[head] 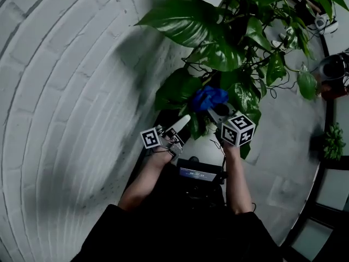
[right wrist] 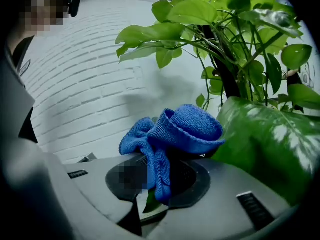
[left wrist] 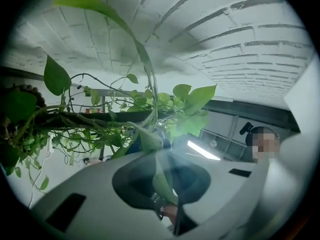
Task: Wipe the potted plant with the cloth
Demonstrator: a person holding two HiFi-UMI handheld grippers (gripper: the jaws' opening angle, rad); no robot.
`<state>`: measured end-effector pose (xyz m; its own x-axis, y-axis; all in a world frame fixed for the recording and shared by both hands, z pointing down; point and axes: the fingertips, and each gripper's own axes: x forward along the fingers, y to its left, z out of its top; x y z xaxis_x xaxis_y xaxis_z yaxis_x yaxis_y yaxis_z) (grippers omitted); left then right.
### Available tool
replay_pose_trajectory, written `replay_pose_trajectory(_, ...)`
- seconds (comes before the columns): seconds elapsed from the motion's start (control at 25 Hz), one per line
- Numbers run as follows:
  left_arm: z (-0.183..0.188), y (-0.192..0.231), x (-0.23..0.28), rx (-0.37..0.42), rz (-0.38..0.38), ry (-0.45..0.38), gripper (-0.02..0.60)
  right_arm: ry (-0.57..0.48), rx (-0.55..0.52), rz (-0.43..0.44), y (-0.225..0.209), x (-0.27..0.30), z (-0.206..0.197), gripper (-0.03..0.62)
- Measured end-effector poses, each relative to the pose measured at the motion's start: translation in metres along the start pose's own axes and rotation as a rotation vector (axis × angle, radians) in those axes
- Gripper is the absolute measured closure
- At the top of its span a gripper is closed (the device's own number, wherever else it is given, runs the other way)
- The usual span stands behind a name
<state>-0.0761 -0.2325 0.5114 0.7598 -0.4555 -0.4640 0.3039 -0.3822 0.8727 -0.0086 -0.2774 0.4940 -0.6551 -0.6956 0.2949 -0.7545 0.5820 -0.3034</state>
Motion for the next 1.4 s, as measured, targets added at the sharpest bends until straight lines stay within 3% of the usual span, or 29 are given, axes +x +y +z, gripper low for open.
replay_pose_trajectory(0.72, -0.009, 0.011, -0.004, 0.022, 0.077, 0.006, 0.518, 0.171, 0.038, -0.039, 0.011, -0.067, -0.114, 0.487)
replay_pose_trajectory(0.88, -0.002, 0.004, -0.028, -0.007, 0.103, -0.043, 0.481, 0.159, 0.063, 0.027, 0.033, -0.08, -0.121, 0.487)
replay_pose_trajectory(1.0, 0.001, -0.001, -0.041, 0.01, 0.12, -0.069, 0.435, 0.091, 0.092, 0.069, 0.043, -0.095, -0.1, 0.487)
replay_pose_trajectory(1.2, -0.005, -0.004, -0.01, 0.061, 0.062, -0.041, 0.374, -0.133, 0.117, 0.095, 0.031, -0.136, -0.015, 0.487)
replay_pose_trajectory(1.4, 0.0, -0.018, 0.002, 0.117, 0.031, -0.032, 0.317, -0.265, 0.107, 0.103, 0.033, -0.137, 0.04, 0.487)
